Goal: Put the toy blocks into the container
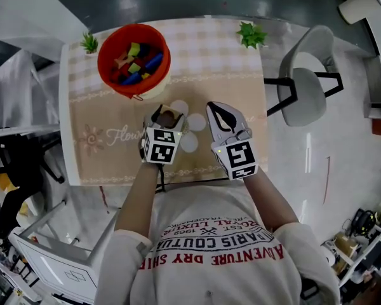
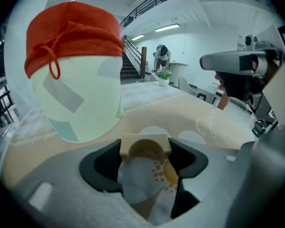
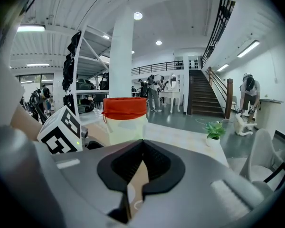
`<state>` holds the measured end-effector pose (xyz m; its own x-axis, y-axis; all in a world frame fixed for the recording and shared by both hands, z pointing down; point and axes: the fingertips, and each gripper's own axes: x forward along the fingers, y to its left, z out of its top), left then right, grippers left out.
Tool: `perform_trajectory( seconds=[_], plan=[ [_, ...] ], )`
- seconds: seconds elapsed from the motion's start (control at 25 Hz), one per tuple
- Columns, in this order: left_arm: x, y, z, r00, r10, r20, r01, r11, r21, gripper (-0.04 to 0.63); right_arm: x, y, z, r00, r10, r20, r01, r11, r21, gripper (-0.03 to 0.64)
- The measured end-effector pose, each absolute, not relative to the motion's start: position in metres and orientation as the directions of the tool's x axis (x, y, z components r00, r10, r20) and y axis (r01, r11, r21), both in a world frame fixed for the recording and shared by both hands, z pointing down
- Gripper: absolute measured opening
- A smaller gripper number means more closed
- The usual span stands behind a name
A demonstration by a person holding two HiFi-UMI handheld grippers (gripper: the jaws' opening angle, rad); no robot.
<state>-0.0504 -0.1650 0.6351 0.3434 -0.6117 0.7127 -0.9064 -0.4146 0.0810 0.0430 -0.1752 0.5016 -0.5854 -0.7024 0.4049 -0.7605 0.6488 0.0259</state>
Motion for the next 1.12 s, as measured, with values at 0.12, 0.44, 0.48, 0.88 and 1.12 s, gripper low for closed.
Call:
perform_trajectory(
  seconds=[0.12, 0.44, 0.48, 0.88, 1.12],
  plan=[
    [-0.049, -0.164, 0.631, 0.359, -0.611, 0.706, -0.9, -0.426, 0.088, 0.311, 0.043, -0.176, 0.5, -0.584, -0.705, 0.403, -0.76, 0.649, 0.032, 0.002],
    [-0.057, -0.162, 0.57, 0.393, -0.685, 0.613, -0.895, -0.438, 0.084, 0.311, 0.032, -0.172, 0.474, -0.603, -0.71, 0.364, -0.751, 0.659, 0.041, 0.002],
    [-0.059, -0.163, 0.559, 0.394, -0.698, 0.598, -0.895, -0.439, 0.078, 0.311, 0.029, -0.173, 0.469, -0.606, -0.712, 0.356, -0.753, 0.657, 0.033, 0.002],
    [-0.091, -0.171, 0.446, 0.405, -0.812, 0.42, -0.888, -0.459, -0.029, 0.311, 0.003, -0.175, 0.424, -0.604, -0.743, 0.288, -0.767, 0.64, 0.044, 0.002],
    [-0.113, -0.193, 0.398, 0.424, -0.833, 0.355, -0.87, -0.483, -0.094, 0.311, -0.014, -0.186, 0.402, -0.58, -0.775, 0.252, -0.787, 0.613, 0.073, 0.002]
  ],
)
